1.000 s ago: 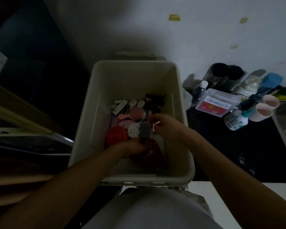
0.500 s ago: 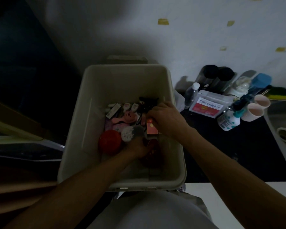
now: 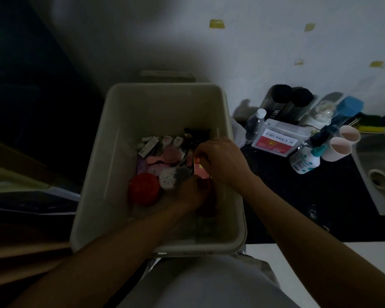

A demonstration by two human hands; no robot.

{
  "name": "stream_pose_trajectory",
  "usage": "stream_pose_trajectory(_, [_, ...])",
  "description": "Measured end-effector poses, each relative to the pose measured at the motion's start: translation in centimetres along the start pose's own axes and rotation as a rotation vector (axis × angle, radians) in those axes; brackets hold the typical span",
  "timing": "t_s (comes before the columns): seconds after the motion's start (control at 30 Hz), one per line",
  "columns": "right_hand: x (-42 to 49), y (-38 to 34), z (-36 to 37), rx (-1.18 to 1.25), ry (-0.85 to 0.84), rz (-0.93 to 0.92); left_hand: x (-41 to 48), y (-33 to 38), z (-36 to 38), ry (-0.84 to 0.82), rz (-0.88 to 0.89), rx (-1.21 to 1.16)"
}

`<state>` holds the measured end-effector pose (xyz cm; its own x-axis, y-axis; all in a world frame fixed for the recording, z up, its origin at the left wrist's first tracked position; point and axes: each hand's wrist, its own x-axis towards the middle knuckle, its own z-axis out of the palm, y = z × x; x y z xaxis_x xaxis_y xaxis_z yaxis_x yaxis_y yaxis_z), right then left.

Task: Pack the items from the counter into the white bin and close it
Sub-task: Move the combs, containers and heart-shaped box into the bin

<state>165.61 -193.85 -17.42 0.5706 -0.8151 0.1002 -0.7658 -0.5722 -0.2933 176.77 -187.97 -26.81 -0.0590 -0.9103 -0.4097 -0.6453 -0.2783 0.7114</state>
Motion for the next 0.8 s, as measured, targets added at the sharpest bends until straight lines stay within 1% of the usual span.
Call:
stream_pose_trajectory(0.17, [0.0, 0.0, 0.1, 0.042, 0.039, 0.007, -0.2, -1.1, -0.8, -0.122, 0.030, -0.150])
stream_pose_trajectory(0.3, [-0.1, -0.1, 0.2, 0.068, 0.072, 0.015, -0.5, -1.5, -1.0, -0.189, -0.001, -0.264])
stream_pose_trajectory(0.4, [-0.1, -0.1, 0.2, 0.078, 0.074, 0.025, -0.5, -2.1, -0.9, -0.318, -0.111, -0.268])
stream_pose_trajectory(0.5, [-0.1, 0.0, 0.1, 0.079, 0.069, 0.030, -0.6, -2.5, -0.8, -0.477, -0.302, -0.221])
stream_pose_trajectory(0.6, [-0.1, 0.0, 0.0, 0.100, 0.069, 0.038, -0.7, -2.8, -0.6, -0.590, -0.389, -0.217])
stream_pose_trajectory(0.7, [-0.1, 0.0, -0.2, 0.108, 0.065, 0.039, -0.3, -3.0, 0.0, -0.558, -0.448, -0.233])
stream_pose_trajectory(0.8, [-0.1, -0.1, -0.3, 0.091, 0.052, 0.044, 0.2, -3.5, 0.0, -0.523, -0.411, -0.170])
